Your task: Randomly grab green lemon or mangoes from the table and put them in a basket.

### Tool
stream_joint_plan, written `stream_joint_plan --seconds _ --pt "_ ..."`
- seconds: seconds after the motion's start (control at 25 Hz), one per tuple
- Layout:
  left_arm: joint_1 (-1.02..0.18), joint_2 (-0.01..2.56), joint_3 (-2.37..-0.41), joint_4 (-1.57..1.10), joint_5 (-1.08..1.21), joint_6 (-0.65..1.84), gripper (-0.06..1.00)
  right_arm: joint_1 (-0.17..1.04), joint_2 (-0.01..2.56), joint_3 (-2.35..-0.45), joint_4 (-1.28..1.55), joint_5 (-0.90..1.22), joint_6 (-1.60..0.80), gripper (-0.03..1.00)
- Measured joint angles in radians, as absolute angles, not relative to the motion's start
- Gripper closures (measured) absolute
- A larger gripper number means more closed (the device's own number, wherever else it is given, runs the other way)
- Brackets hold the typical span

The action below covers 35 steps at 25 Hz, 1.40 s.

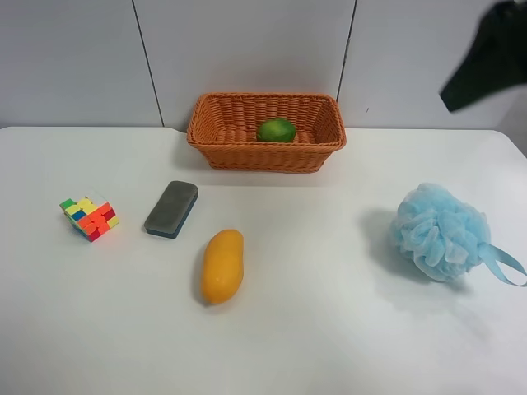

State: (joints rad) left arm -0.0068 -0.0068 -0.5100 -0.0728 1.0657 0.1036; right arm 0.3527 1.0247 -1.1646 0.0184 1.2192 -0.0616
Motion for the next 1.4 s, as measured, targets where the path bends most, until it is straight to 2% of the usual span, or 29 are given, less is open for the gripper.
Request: stream_joint_plan --seconds 0.28,0.56,0.76,1.24,1.4 --pt "-0.007 -0.007 -0.510 -0.073 1.066 0.104 -0.05 0.353 0.523 -0.742 0.018 1.196 -0.054 -0.02" --pt "-0.007 -0.007 -0.510 -0.073 1.066 0.104 -0.05 0.353 0.186 -0.525 0.018 1.111 -0.051 -0.02" --pt "-0.007 -0.007 -0.510 -0.073 1.066 0.104 -0.05 0.353 0.095 -0.492 0.018 1.068 -0.051 -0.02" --pt "-0.007 -0.007 -0.510 -0.073 1.066 0.104 -0.05 0.351 0.094 -0.492 0.018 1.066 -0.051 -0.02" --pt "-0.007 -0.007 -0.510 -0.073 1.066 0.104 -0.05 0.254 0.092 -0.492 0.019 1.066 -0.051 -0.02"
